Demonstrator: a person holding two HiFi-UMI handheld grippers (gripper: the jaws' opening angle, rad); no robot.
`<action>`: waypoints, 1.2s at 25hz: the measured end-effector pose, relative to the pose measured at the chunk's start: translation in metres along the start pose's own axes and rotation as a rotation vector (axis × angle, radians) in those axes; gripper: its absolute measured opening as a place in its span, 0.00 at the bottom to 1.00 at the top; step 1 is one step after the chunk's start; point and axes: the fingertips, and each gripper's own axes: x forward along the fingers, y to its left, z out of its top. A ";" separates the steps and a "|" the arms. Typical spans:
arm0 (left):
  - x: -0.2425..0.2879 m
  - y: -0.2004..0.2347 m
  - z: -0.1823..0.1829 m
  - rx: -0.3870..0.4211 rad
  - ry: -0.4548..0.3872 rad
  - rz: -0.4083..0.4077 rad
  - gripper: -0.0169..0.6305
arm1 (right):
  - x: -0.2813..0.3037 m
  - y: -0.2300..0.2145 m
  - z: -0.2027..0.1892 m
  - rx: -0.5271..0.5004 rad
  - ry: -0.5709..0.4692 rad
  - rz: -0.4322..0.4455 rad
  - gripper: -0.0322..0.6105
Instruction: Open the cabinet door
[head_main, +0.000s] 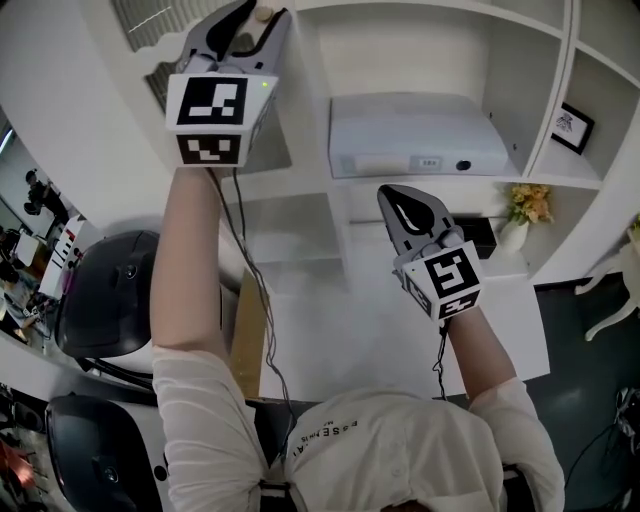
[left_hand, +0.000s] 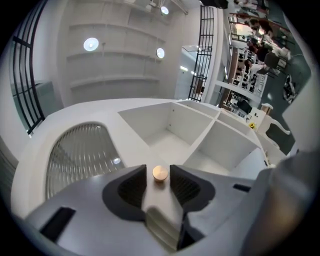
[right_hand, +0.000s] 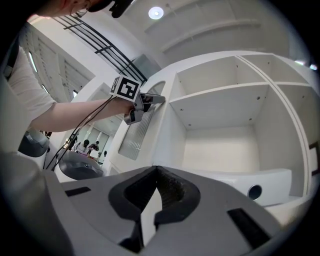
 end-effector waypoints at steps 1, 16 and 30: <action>0.001 0.000 0.000 0.004 -0.005 0.005 0.25 | 0.000 -0.002 -0.002 0.003 0.006 -0.006 0.07; -0.003 -0.001 0.008 -0.038 0.015 -0.037 0.16 | -0.016 0.008 -0.013 0.027 0.050 -0.024 0.07; -0.062 0.008 0.042 -0.183 -0.038 -0.118 0.16 | -0.035 0.040 0.007 0.012 0.026 0.040 0.07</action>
